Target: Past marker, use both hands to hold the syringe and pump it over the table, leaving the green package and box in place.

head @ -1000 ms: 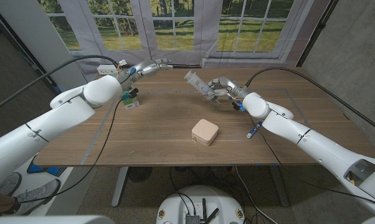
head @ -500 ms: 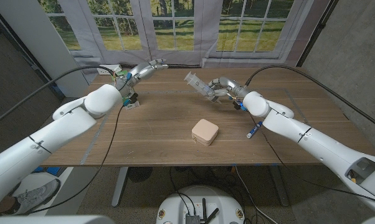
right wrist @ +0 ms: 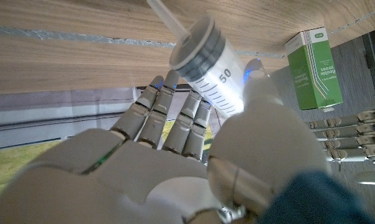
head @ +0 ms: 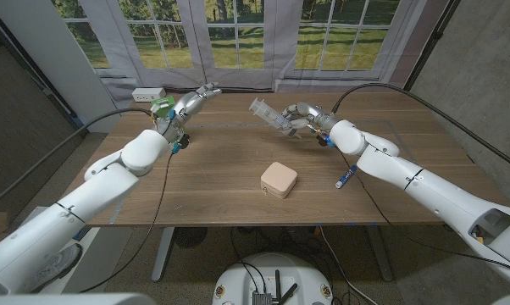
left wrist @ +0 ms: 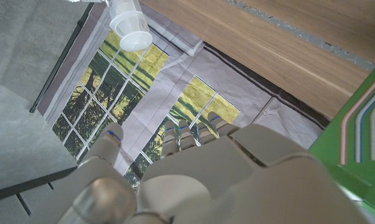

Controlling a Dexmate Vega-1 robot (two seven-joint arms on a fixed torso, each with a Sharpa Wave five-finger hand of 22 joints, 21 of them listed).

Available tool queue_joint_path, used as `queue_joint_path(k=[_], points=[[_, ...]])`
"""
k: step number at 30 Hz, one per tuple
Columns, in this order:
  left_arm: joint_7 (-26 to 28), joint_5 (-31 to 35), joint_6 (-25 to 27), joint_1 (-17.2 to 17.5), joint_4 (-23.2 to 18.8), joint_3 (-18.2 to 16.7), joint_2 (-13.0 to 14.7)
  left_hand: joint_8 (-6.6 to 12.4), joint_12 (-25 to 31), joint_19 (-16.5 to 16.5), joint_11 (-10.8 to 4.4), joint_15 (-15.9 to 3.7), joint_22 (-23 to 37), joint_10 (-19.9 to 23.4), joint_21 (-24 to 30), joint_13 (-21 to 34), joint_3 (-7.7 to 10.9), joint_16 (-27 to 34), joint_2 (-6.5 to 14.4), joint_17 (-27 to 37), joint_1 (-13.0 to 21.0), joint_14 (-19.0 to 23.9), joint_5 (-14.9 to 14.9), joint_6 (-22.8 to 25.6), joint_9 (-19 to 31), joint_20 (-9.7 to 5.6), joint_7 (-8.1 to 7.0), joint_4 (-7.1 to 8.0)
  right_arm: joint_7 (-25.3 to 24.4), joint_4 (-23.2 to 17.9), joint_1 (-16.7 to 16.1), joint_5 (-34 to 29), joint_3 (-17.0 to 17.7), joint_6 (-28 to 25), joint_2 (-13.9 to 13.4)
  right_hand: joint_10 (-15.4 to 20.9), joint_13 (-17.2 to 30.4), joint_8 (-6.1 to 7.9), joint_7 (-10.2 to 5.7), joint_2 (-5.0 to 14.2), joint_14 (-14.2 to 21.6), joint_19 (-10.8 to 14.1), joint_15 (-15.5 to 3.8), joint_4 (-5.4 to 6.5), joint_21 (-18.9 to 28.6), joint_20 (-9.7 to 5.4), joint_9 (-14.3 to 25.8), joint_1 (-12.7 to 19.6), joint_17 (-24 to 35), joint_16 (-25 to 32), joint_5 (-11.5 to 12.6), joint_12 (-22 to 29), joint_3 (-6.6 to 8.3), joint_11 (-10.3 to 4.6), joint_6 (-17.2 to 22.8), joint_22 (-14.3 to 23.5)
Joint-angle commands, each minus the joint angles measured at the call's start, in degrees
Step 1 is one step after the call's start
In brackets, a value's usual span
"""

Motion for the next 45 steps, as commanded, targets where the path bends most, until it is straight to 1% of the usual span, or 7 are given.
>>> queue_joint_path(k=[1, 8, 25, 31, 34, 37, 45], points=[[1.88, -4.09, -6.96, 1.85, 5.8, -0.19, -4.71, 0.14, 0.42, 0.44, -0.09, -2.09, 0.2, 0.29, 0.21, 0.12, 0.32, 0.19, 3.49, 0.04, 0.53, 0.21, 0.1, -0.07, 0.0, -0.64, 0.16, -0.43, 2.69, 1.15, 2.9, -2.79, -1.78, -0.67, 0.57, 1.29, 0.25, 0.18, -5.89, 8.93, -0.4, 0.21, -9.84, -0.04, -0.26, -2.63, 0.24, 8.53, 0.2, -0.19, 0.31, 0.25, 0.02, -1.86, 5.91, 0.22], [1.84, -5.28, -9.38, 1.76, 8.43, -0.15, -6.02, 0.24, 0.57, 0.71, -0.03, -2.01, 0.2, 0.73, 0.13, 0.12, 0.34, 0.17, 3.5, 0.04, 0.64, 0.45, 0.1, 0.21, 0.01, -0.63, 0.38, -0.62, 3.94, 1.69, 4.18, -4.55, -2.76, -0.91, 0.78, 1.08, 0.24, 0.1, -5.9, 8.92, -0.54, 0.2, -9.72, 0.0, -0.26, -2.58, 0.25, 8.5, 0.29, -0.3, 0.35, 0.05, -0.08, -1.87, 5.95, 0.23], [0.3, -10.32, -17.6, 1.16, 18.15, 0.45, -11.12, 0.27, 0.67, 2.33, -0.19, -2.2, 0.18, 1.25, 0.28, 0.14, 0.39, 0.31, 3.37, 0.13, 0.63, 1.46, 0.08, 0.42, 0.03, -0.5, 0.53, -0.88, 8.95, 2.29, 7.56, -9.59, -5.77, -2.54, 1.08, 1.04, 0.28, -0.11, -5.89, 8.65, -0.9, 0.22, -9.61, 0.05, -0.23, -2.85, 0.27, 8.4, 0.53, -0.45, 0.34, -0.19, -0.47, -1.89, 5.94, 0.24], [-0.97, -11.95, -19.81, 0.71, 21.23, 0.63, -12.16, 0.34, 0.77, 2.65, -0.3, -2.23, 0.17, 1.67, 0.2, 0.15, 0.45, 0.34, 3.34, 0.17, 0.53, 1.85, 0.09, 0.65, 0.04, -0.56, 0.65, -0.87, 11.09, 1.92, 8.68, -12.12, -6.99, -3.39, 0.92, 0.94, 0.31, -0.16, -5.9, 8.5, -1.11, 0.24, -9.6, 0.11, -0.22, -2.89, 0.27, 8.25, 0.57, -0.57, 0.31, -0.29, -0.64, -1.84, 5.98, 0.24], [-1.48, -12.76, -19.91, 0.56, 22.07, 0.7, -12.32, 0.35, 0.78, 2.99, -0.26, -2.3, 0.16, 1.79, 0.23, 0.16, 0.47, 0.36, 3.3, 0.19, 0.47, 2.09, 0.09, 0.73, 0.05, -0.66, 0.71, -0.87, 11.97, 1.63, 9.23, -13.69, -7.57, -3.83, 0.85, 0.93, 0.32, -0.19, -5.9, 8.49, -1.17, 0.22, -9.61, 0.15, -0.22, -2.88, 0.27, 8.18, 0.62, -0.59, 0.3, -0.34, -0.72, -1.84, 5.99, 0.25], [-1.86, -13.2, -20.18, 0.28, 22.75, 0.81, -12.45, 0.34, 0.78, 3.14, -0.25, -2.31, 0.16, 1.83, 0.23, 0.16, 0.49, 0.36, 3.28, 0.19, 0.45, 2.19, 0.09, 0.74, 0.05, -0.69, 0.7, -0.88, 12.37, 1.73, 9.39, -14.35, -7.69, -4.0, 1.03, 0.9, 0.33, -0.21, -5.9, 8.47, -1.28, 0.24, -9.68, 0.11, -0.21, -2.9, 0.28, 8.24, 0.63, -0.65, 0.3, -0.37, -0.73, -1.84, 6.01, 0.25], [-3.72, -15.18, -22.79, -1.9, 27.98, 1.48, -14.73, 0.27, 0.71, 3.98, -0.24, -2.36, 0.16, 1.86, 0.3, 0.17, 0.56, 0.33, 3.2, 0.2, 0.35, 2.54, 0.1, 0.65, 0.05, -0.99, 0.65, -0.91, 14.2, 2.7, 10.81, -17.7, -9.35, -5.08, 2.05, 0.87, 0.33, -0.27, -5.91, 8.48, -1.38, 0.27, -9.59, 0.23, -0.2, -2.78, 0.29, 8.07, 0.74, -0.7, 0.28, -0.49, -0.9, -1.86, 6.06, 0.25]])
